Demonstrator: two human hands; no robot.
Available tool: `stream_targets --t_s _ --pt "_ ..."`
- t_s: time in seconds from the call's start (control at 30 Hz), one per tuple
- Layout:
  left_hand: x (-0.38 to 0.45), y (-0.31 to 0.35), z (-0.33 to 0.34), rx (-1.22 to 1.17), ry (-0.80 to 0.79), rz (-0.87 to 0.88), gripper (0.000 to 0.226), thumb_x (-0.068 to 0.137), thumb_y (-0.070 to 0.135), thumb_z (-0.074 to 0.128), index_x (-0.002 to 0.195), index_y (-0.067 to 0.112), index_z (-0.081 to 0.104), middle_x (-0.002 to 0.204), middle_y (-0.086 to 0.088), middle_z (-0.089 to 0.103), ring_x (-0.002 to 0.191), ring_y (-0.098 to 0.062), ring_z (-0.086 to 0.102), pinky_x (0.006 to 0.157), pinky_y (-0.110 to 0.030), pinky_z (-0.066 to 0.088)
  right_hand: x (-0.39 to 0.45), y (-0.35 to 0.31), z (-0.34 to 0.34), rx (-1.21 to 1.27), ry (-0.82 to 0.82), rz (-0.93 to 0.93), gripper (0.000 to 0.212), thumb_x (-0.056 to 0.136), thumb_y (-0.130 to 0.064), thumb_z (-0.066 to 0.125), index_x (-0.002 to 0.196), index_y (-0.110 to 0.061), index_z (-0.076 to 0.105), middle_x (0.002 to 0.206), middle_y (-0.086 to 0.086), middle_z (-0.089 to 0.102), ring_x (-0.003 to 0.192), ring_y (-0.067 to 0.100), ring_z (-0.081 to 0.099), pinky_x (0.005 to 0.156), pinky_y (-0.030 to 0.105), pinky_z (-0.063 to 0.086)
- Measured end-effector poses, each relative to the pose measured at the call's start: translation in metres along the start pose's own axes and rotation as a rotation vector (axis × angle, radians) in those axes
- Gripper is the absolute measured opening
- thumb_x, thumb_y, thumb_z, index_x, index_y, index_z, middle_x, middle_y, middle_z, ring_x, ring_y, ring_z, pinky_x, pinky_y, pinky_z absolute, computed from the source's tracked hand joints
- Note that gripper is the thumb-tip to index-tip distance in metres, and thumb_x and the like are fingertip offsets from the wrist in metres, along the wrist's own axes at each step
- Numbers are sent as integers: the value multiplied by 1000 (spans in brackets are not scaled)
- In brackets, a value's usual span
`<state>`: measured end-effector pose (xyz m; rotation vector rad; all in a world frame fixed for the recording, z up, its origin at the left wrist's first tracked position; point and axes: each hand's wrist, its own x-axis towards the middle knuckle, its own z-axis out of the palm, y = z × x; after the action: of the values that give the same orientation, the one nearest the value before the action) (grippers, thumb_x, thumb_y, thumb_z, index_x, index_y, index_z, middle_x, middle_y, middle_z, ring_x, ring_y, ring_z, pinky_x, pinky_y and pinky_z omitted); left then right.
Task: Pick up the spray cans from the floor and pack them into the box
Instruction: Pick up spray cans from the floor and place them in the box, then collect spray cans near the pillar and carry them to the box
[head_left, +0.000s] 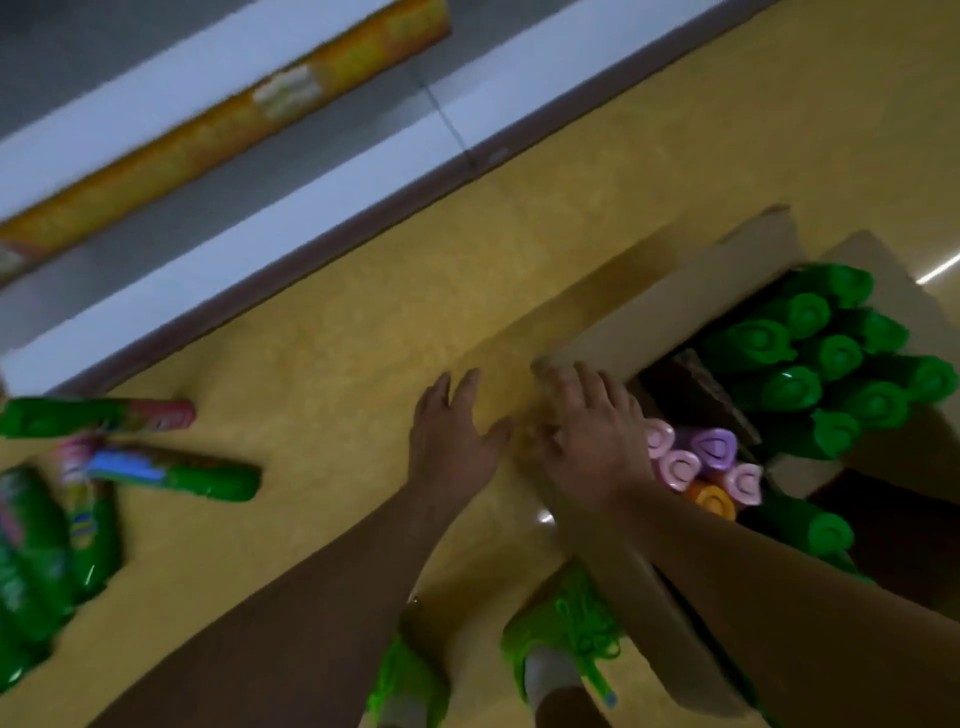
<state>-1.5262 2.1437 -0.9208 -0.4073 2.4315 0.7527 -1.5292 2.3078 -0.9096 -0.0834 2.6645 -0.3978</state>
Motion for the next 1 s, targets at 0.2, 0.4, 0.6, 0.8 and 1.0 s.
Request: stream_targets --t_s 0.2,0.4,0.6,0.8,1.0 --pt "-31 -149 -39 -99 89 -233 79 91 59 58 157 33 22 166 -5 16 151 -27 14 118 -46 29 -4 -118 57 -195 -155 -214 73 97 -56 42 158 -24 17 162 14 21 145 36 23 115 50 27" --pt "-84 -281 -66 -243 195 -410 80 91 54 62 156 26 26 163 -11 23 150 -30 20 118 -45 29 -27 -240 117 -292 -245 -427 72 98 -55 43 158 -25 15 163 11 18 146 32 20 115 45 24" --pt "-171 -398 -54 -456 340 -681 80 89 52 65 155 25 29 162 -12 26 148 -30 23 116 -45 31 -78 -349 186 -447 -321 -710 72 93 -50 55 154 -21 33 156 15 34 138 34 34 109 47 31" --pt "-267 -466 -7 -682 470 -955 80 90 50 64 156 23 27 162 -13 25 149 -30 22 116 -43 28 -142 -412 250 -637 -391 -1035 72 90 -52 55 152 -21 36 153 14 37 134 32 37 107 46 34" --pt "-365 -472 60 -890 580 -1236 80 91 50 62 156 21 25 163 -12 23 150 -29 19 116 -42 27 -215 -431 294 -732 -486 -1302 72 91 -50 55 154 -21 34 156 13 34 136 31 34 109 44 30"
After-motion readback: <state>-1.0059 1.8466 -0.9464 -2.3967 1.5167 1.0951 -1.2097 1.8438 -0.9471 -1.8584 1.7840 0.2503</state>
